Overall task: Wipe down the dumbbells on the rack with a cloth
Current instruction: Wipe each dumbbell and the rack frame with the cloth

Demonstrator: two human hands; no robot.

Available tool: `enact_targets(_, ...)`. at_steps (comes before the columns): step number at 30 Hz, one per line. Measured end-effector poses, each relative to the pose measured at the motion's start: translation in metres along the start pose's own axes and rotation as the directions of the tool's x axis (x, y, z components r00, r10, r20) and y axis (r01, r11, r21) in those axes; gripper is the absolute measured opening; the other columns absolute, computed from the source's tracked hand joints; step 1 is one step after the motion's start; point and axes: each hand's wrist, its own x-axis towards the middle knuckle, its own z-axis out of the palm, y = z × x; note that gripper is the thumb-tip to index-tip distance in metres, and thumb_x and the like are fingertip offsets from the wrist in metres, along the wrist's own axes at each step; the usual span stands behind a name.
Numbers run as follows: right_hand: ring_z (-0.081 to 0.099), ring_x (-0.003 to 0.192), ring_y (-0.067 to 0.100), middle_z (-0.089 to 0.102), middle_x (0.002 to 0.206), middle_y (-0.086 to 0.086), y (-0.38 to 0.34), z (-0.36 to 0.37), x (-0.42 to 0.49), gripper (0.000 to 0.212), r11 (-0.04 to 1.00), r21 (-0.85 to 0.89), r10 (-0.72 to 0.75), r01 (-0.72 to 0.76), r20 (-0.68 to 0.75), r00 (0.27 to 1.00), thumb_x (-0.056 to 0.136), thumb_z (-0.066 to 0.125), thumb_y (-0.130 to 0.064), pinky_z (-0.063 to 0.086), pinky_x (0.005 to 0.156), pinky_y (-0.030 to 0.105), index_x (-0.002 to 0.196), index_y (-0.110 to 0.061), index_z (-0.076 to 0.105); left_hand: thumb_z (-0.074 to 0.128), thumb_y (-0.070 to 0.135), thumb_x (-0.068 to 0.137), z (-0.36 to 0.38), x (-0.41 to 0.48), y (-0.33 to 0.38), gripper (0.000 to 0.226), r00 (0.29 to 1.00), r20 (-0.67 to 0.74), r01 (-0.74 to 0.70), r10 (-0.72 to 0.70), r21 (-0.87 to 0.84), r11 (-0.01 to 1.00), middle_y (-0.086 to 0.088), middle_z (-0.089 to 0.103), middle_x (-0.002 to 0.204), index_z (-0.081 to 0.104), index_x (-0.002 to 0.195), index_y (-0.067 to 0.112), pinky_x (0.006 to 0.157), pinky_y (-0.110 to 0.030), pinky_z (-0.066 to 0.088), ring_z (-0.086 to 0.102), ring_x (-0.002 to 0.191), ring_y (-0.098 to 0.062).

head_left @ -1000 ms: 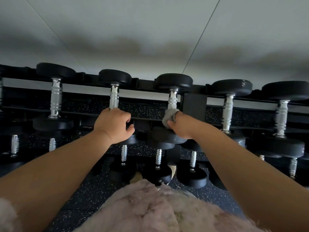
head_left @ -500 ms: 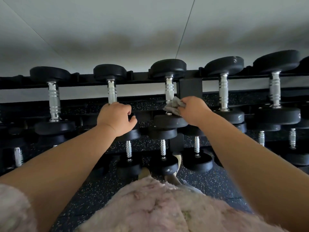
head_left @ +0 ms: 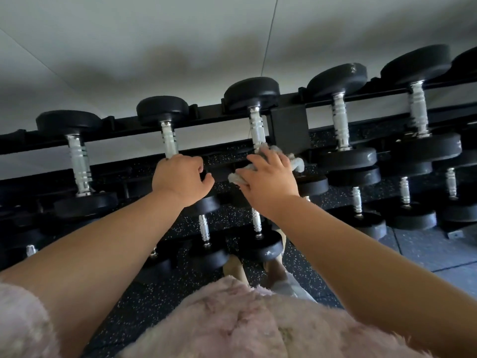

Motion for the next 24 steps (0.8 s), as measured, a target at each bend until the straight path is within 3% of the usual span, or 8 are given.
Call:
enact_targets(5,0.044,0.137,0.024,0.054,0.146,-0.003,0.04,-0.003,-0.023,0.051,0.948,0.287,0.165,-0.139,-0.067,0.984,0.1,0.048,-0.058,0.045,0.112,0.045,0.143,-0.032,0.056,0.06,0.05,0.089,0.0,-0.001,-0.004,0.029,1.0,-0.013,-0.02,0.02,-0.019,1.0,0.01,0.053,0.062,0.053,0.072,0.027,0.066,-0.033,0.047,0.053,0.064,-0.018)
enact_targets(9,0.063,0.11,0.023,0.06,0.134,0.003,0.064,-0.002,-0.037,0.057,0.703,0.534,0.387,-0.47,0.267,0.883,0.103,0.034,-0.061,0.054,0.086,0.036,0.157,-0.04,0.032,0.061,0.05,0.088,0.002,-0.001,-0.006,0.03,0.999,-0.033,-0.036,0.035,-0.032,0.999,0.01,0.052,0.059,0.05,0.07,0.027,0.066,-0.034,0.05,0.053,0.062,-0.018)
enact_targets(12,0.067,0.098,0.032,0.066,0.121,0.014,0.045,0.0,-0.031,0.058,0.666,0.492,0.482,-0.56,0.289,0.827,0.109,0.026,-0.049,0.05,0.073,0.034,0.163,-0.028,0.022,0.059,0.051,0.088,0.002,-0.001,-0.006,0.029,0.999,-0.029,-0.045,0.045,-0.023,0.999,0.011,0.052,0.06,0.051,0.072,0.028,0.065,-0.034,0.045,0.054,0.066,-0.019)
enact_targets(15,0.053,0.129,0.039,0.048,0.148,0.019,0.006,-0.006,-0.029,0.054,0.717,0.437,0.524,-0.543,0.176,0.834,0.11,0.03,-0.032,0.048,0.095,0.044,0.16,-0.014,0.025,0.057,0.051,0.089,0.002,-0.001,-0.006,0.027,0.999,-0.016,-0.033,0.032,-0.044,0.999,0.01,0.055,0.063,0.054,0.075,0.028,0.068,-0.035,0.047,0.056,0.07,-0.02)
enact_targets(17,0.022,0.151,0.044,0.015,0.165,0.025,-0.018,-0.006,-0.035,0.058,0.791,0.323,0.473,-0.519,0.215,0.855,0.11,0.029,-0.025,0.033,0.12,0.047,0.163,-0.009,0.011,0.058,0.05,0.088,0.002,-0.002,-0.006,0.027,0.999,-0.021,-0.03,0.029,-0.062,0.998,0.01,0.055,0.063,0.053,0.074,0.028,0.068,-0.035,0.049,0.056,0.068,-0.02)
enact_targets(20,-0.008,0.158,0.035,-0.01,0.169,0.021,-0.028,0.002,-0.042,0.066,0.761,0.414,0.467,-0.499,0.185,0.865,0.11,0.02,-0.043,0.007,0.129,0.046,0.164,-0.012,-0.003,0.058,0.049,0.088,0.002,-0.003,-0.006,0.028,0.999,-0.031,-0.032,0.03,-0.076,0.997,0.01,0.055,0.062,0.052,0.072,0.027,0.067,-0.035,0.049,0.056,0.066,-0.02)
enact_targets(22,-0.01,0.158,0.029,-0.012,0.171,0.012,-0.019,0.007,-0.041,0.071,0.729,0.492,0.467,-0.476,0.15,0.871,0.106,0.017,-0.056,0.004,0.129,0.046,0.164,-0.022,-0.005,0.059,0.049,0.088,0.002,-0.003,-0.006,0.027,0.999,-0.03,-0.03,0.028,-0.074,0.997,0.009,0.055,0.062,0.054,0.073,0.027,0.066,-0.034,0.047,0.056,0.066,-0.02)
enact_targets(24,0.005,0.158,0.027,-0.003,0.172,0.003,-0.002,0.011,-0.033,0.07,0.596,0.648,0.49,-0.475,0.176,0.854,0.104,0.02,-0.063,0.016,0.126,0.045,0.164,-0.034,-0.002,0.06,0.049,0.088,0.001,-0.004,-0.005,0.027,0.999,-0.028,-0.026,0.024,-0.073,0.997,0.008,0.056,0.063,0.056,0.074,0.026,0.066,-0.034,0.047,0.056,0.066,-0.02)
